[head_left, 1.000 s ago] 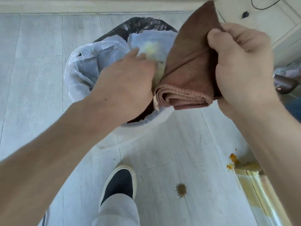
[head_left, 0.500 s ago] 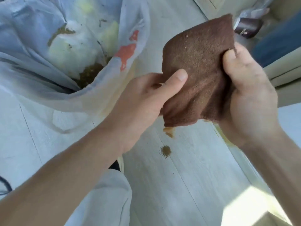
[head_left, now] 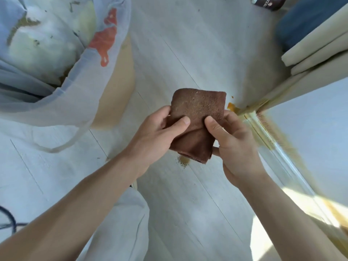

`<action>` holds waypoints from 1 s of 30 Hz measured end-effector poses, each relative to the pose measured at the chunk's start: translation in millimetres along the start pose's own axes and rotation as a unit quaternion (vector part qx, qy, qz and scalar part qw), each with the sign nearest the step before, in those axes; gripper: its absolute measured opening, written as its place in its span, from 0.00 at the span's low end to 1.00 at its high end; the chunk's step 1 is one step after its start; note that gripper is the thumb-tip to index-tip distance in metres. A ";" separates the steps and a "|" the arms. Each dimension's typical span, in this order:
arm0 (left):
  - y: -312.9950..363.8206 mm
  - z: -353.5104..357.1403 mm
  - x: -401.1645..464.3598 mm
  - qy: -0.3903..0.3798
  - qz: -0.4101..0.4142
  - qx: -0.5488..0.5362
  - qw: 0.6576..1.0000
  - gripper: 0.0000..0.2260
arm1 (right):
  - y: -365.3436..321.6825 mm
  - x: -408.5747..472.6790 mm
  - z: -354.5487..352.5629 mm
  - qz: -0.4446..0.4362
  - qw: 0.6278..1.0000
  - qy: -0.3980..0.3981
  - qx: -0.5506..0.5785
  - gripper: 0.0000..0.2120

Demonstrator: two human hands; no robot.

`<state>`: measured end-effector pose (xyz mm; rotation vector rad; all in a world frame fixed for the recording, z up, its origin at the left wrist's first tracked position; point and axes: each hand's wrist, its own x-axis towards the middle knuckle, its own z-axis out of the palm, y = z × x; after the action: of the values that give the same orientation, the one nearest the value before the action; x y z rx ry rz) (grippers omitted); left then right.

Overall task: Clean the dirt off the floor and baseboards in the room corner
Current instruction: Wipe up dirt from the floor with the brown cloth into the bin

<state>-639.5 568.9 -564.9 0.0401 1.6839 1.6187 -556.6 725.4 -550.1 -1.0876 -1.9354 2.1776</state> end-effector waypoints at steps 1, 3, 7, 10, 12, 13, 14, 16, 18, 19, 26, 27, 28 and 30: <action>-1.7 0.1 0.9 -0.004 -0.006 -0.027 1.000 0.10 | 0.9 0.1 1.2 -0.020 1.000 0.007 -0.013 0.03; -2.5 -0.1 2.2 -0.012 -0.015 -0.078 0.997 0.11 | 2.0 -1.3 5.1 -0.048 0.998 0.011 -0.031 0.05; -6.3 -3.4 5.8 -0.028 -0.050 -0.163 0.985 0.15 | 3.1 -1.9 7.8 -0.036 0.997 -0.008 -0.063 0.18; -11.3 -6.1 7.9 -0.007 -0.056 -0.144 0.988 0.15 | 10.2 -0.2 4.5 0.017 0.991 -0.071 -0.111 0.36; -15.2 -8.1 9.2 0.009 -0.077 -0.151 0.985 0.14 | 14.4 1.7 2.1 0.009 0.987 -0.092 -0.134 0.43; -16.4 -9.0 9.3 0.010 -0.090 -0.159 0.983 0.14 | 15.5 2.8 1.4 0.001 0.985 -0.095 -0.143 0.45; -18.3 -10.4 9.6 0.004 -0.104 -0.164 0.981 0.14 | 16.1 3.3 1.9 -0.005 0.984 -0.098 -0.149 0.48; -20.8 -11.5 9.0 -0.024 -0.128 -0.161 0.978 0.15 | 18.1 3.5 5.0 -0.016 0.979 -0.113 -0.170 0.52; -24.4 -10.7 7.0 -0.036 -0.138 -0.152 0.978 0.15 | 21.5 2.7 8.1 -0.035 0.963 -0.124 -0.237 0.53; -26.9 -10.6 6.4 -0.026 -0.135 -0.150 0.979 0.15 | 23.5 3.3 7.4 -0.034 0.956 -0.124 -0.263 0.53; -43.6 -12.7 3.8 -0.052 -0.111 -0.144 0.982 0.21 | 28.3 1.3 0.2 0.241 0.950 -0.177 0.091 0.29; -49.2 -11.5 3.9 -0.069 -0.115 -0.132 0.982 0.22 | 30.1 -0.8 3.9 0.246 0.941 -0.191 0.135 0.27; -53.6 -9.5 3.0 -0.083 -0.119 -0.122 0.982 0.23 | 32.1 -2.0 6.6 0.253 0.936 -0.185 0.162 0.25; -59.4 -6.7 2.8 -0.091 -0.129 -0.104 0.982 0.23 | 36.8 -0.5 7.9 0.262 0.939 -0.138 0.174 0.22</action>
<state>-616.6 553.8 -618.0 -0.1258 1.3164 1.5355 -545.1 710.0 -582.5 -1.4103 -1.3444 2.9452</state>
